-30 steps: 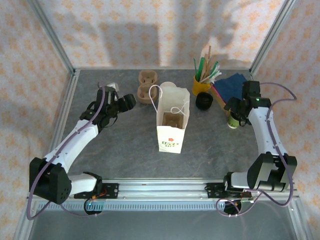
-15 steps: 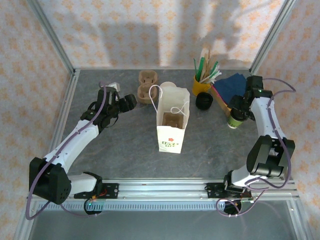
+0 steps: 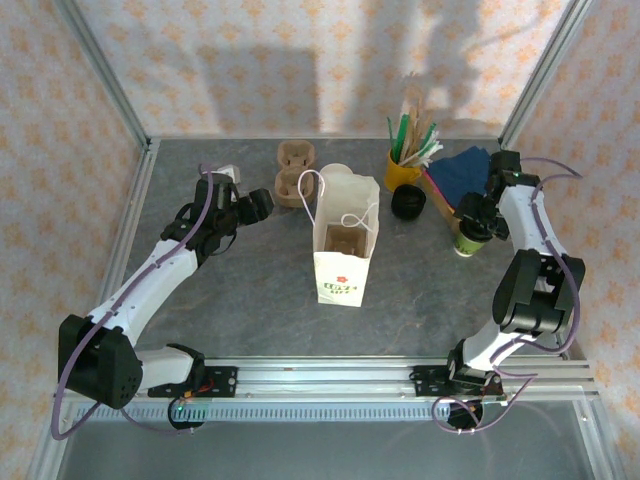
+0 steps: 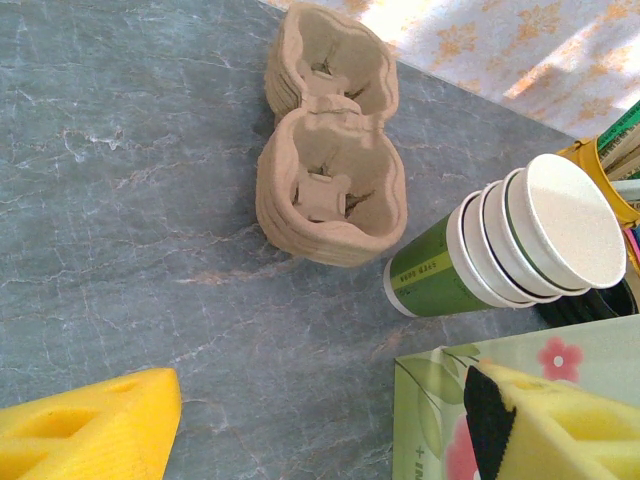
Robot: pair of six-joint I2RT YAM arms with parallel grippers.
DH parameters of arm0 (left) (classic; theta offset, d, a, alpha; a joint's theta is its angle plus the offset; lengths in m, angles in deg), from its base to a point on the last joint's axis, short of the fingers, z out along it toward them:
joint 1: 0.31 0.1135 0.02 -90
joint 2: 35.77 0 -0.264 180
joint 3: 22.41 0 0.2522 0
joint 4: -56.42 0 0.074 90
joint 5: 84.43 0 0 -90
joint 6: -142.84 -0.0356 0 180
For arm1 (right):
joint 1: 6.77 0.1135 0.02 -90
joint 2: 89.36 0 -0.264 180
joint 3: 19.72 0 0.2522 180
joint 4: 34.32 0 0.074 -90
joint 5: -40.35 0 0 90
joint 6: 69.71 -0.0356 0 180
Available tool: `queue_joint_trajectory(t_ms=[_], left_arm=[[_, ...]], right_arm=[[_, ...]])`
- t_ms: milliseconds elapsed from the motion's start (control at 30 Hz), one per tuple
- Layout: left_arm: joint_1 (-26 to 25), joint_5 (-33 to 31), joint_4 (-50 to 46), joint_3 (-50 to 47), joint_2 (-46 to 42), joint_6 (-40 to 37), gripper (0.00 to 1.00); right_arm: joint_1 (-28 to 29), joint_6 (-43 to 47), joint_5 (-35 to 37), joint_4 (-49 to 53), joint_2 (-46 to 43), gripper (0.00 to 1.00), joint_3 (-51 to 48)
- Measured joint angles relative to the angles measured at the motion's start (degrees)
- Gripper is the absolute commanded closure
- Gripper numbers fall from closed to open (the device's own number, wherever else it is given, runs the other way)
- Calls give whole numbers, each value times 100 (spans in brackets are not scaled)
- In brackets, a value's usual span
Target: Pack the takeout coffee
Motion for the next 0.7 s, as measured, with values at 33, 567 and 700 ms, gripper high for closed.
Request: queue_joint_trajectory(t_ms=[33, 567, 700], left_arm=[[0, 0, 0, 0, 0, 0, 23], [0, 2, 0, -2, 0, 2, 23], [0, 0, 0, -2, 0, 2, 24]], right_arm=[[-2, -2, 0, 13, 0, 19, 13], [-42, 0, -136, 31, 15, 26, 31], [-50, 2, -186, 35, 15, 24, 31]])
